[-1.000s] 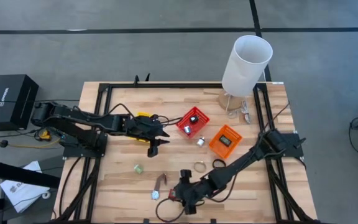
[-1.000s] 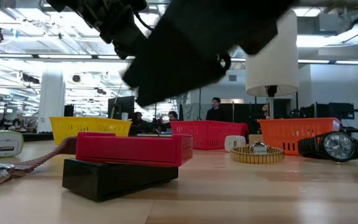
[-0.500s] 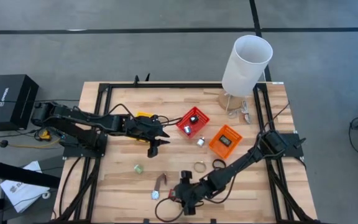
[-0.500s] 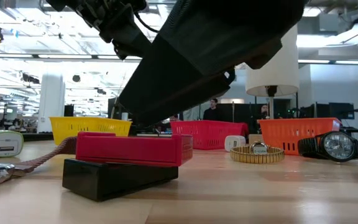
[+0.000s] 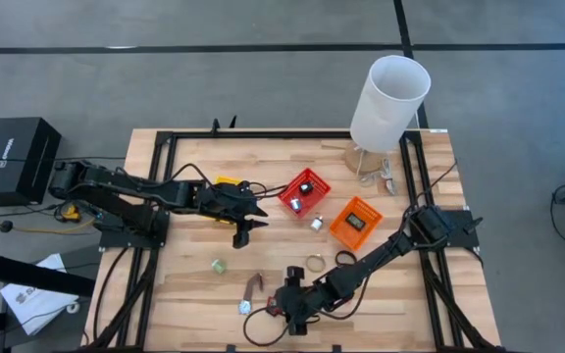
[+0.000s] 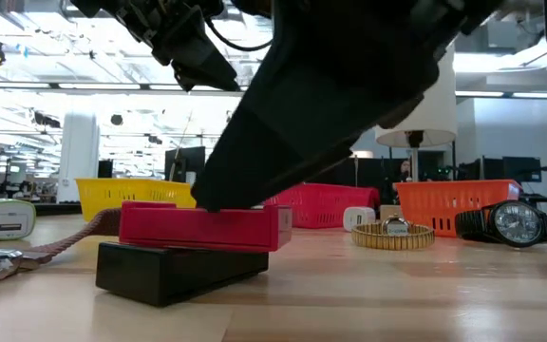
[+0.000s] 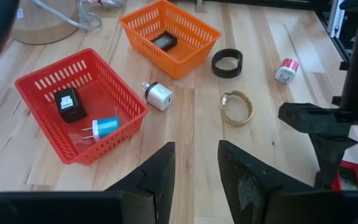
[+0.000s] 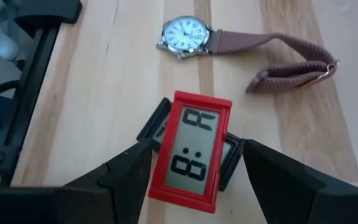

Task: Pick & Place Office items
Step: Put the red digital clock into the orange bin

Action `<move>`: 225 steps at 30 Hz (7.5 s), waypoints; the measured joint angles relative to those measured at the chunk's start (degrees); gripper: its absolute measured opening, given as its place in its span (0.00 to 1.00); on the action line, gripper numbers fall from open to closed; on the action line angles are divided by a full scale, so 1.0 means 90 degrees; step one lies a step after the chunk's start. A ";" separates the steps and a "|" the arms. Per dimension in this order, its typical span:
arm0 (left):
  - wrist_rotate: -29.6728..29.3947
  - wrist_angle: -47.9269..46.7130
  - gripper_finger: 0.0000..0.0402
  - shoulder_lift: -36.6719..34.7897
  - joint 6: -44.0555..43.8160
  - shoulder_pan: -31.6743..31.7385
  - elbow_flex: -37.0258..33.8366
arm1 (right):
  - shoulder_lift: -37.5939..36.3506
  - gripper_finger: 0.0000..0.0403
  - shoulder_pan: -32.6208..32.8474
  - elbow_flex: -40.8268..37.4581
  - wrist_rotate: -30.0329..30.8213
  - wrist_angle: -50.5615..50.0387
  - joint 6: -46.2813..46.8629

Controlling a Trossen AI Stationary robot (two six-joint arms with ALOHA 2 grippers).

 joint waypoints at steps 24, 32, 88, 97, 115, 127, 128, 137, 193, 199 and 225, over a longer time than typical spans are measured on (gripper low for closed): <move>0.0000 0.0003 0.29 0.0000 0.0012 0.0000 0.0000 | 0.0042 0.58 -0.0173 -0.0010 -0.0248 -0.0110 -0.0050; 0.0000 0.0003 0.29 0.0000 0.0015 0.0000 0.0000 | 0.0080 0.46 -0.0306 0.0002 -0.0634 -0.0312 -0.0050; -0.0001 0.0118 0.29 0.0000 0.0015 -0.0001 0.0000 | -0.0046 0.41 -0.0543 0.0539 -0.0279 -0.2401 -0.0358; 0.0000 0.0168 0.29 0.0000 0.0015 -0.0001 0.0000 | 0.0013 0.47 -0.0634 0.0550 -0.0403 -0.2173 -0.0360; 0.0000 0.0249 0.29 0.0000 0.0015 0.0000 0.0000 | 0.0051 0.47 -0.0673 0.0529 -0.0354 -0.2389 -0.0363; -0.0002 0.0249 0.29 0.0000 0.0015 0.0000 0.0000 | -0.0024 0.50 -0.0665 0.0831 -0.0890 -0.3463 -0.0306; 0.0000 0.0249 0.29 0.0000 0.0015 -0.0001 0.0000 | -0.0020 0.51 -0.0665 0.0835 -0.0918 -0.3480 -0.0290; 0.0000 0.0264 0.29 0.0000 0.0015 -0.0001 0.0000 | -0.0007 0.54 -0.0765 0.0833 -0.0962 -0.3488 -0.0312; -0.0001 0.0301 0.29 0.0000 0.0015 -0.0002 0.0000 | -0.1770 0.33 -0.0865 0.0417 -0.0874 -0.4819 -0.0304; 0.0000 0.0334 0.29 0.0000 0.0015 0.0000 0.0000 | -0.2660 0.35 -0.0911 0.0423 -0.0460 -0.5969 -0.0312; -0.0001 0.0449 0.29 0.0000 0.0002 -0.0002 0.0001 | -0.5100 0.35 -0.1827 -0.3937 -0.0095 -0.4814 0.0952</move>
